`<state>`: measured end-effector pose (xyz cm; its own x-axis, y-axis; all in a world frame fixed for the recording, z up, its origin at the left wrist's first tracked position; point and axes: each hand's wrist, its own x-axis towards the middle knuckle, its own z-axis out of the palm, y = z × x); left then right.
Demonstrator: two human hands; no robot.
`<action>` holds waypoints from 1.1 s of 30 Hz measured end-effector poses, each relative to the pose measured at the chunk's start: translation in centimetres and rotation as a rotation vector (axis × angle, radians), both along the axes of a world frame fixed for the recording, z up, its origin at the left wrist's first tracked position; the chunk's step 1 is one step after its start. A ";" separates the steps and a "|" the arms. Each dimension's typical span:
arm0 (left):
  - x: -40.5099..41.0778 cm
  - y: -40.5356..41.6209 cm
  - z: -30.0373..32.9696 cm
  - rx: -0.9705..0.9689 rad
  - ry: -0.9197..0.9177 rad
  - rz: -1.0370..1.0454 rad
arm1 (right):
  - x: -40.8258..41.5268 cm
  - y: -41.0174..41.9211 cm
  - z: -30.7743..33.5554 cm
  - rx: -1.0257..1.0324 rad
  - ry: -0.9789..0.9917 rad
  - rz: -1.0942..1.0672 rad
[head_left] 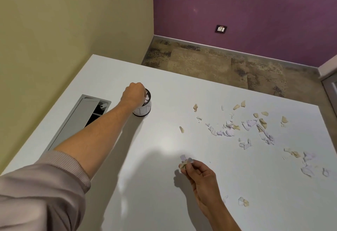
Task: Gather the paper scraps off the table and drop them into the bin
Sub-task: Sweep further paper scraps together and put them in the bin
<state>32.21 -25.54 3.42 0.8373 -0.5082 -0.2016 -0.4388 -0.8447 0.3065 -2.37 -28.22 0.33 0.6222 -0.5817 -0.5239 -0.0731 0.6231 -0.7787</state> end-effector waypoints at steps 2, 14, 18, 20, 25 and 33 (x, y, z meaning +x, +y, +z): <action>-0.1 -0.1 -0.7 0.065 0.004 -0.013 | 0.0 -0.2 -0.1 0.005 0.002 -0.011; -1.9 2.0 1.3 -0.196 -0.092 0.077 | 1.2 -0.7 -0.4 0.011 -0.005 0.017; -6.4 6.2 0.1 -0.538 -0.232 0.115 | 2.2 -0.6 -0.1 0.021 -0.010 0.021; -9.4 8.7 -2.2 -0.583 -0.238 0.115 | 2.9 -0.5 0.1 0.024 -0.017 0.028; -15.4 14.5 -9.2 -0.388 -0.046 0.082 | 4.9 -0.4 0.2 0.022 -0.022 0.038; -16.6 15.9 -13.0 -0.140 -0.106 -0.114 | 10.5 -1.1 0.5 -0.076 -0.027 0.128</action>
